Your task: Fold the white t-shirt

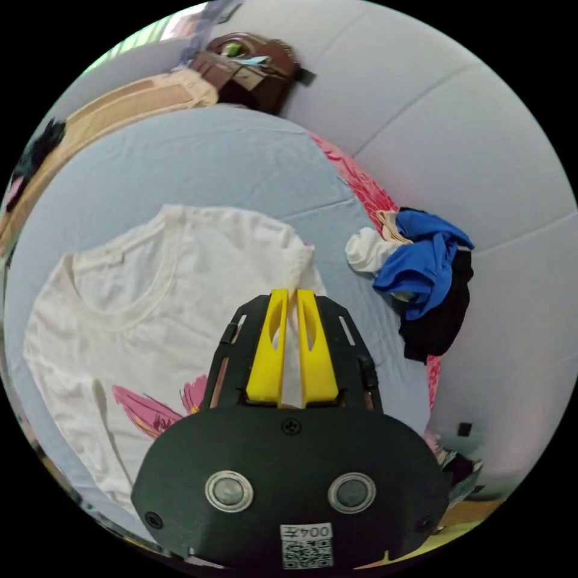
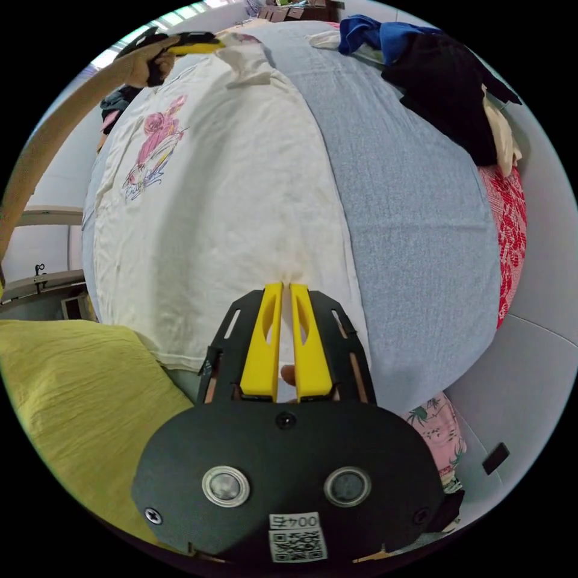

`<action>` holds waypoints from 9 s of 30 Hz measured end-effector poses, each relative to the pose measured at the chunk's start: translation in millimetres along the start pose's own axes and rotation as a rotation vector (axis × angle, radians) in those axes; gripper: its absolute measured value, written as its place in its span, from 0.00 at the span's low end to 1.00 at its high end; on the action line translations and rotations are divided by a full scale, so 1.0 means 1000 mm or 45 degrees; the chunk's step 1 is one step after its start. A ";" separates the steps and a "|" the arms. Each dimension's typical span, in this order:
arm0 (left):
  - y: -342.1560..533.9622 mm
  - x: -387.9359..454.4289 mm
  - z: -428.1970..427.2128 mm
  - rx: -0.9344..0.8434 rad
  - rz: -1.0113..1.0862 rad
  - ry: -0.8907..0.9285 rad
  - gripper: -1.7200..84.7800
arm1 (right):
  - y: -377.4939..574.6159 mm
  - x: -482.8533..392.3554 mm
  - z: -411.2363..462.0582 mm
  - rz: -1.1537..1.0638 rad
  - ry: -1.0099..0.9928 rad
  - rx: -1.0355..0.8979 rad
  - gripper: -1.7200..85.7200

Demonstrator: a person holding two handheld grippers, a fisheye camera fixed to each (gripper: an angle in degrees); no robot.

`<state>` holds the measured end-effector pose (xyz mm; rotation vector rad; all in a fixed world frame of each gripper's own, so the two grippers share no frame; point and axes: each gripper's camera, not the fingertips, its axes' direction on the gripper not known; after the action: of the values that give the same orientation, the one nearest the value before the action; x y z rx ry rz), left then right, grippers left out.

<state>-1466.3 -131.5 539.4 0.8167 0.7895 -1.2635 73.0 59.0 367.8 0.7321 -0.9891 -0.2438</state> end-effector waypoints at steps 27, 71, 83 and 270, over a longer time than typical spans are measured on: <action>-0.047 -0.192 -0.059 -0.030 -0.213 0.710 0.16 | -0.123 0.221 0.031 0.687 -1.412 0.685 0.15; -0.007 -0.179 -0.120 0.112 -0.144 0.581 0.04 | -0.098 0.184 -0.002 0.459 -1.253 0.420 0.02; 0.036 -0.174 -0.123 0.176 -0.280 0.316 0.10 | -0.055 0.097 -0.046 0.208 -0.843 0.544 0.07; 0.599 0.156 -0.112 -0.066 0.199 -0.401 0.12 | -0.231 -0.056 -0.060 -0.631 0.056 0.535 0.09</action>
<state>-859.8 -40.7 401.5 0.6054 0.4935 -1.1896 122.7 -56.9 157.9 1.3634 -0.8107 -0.4543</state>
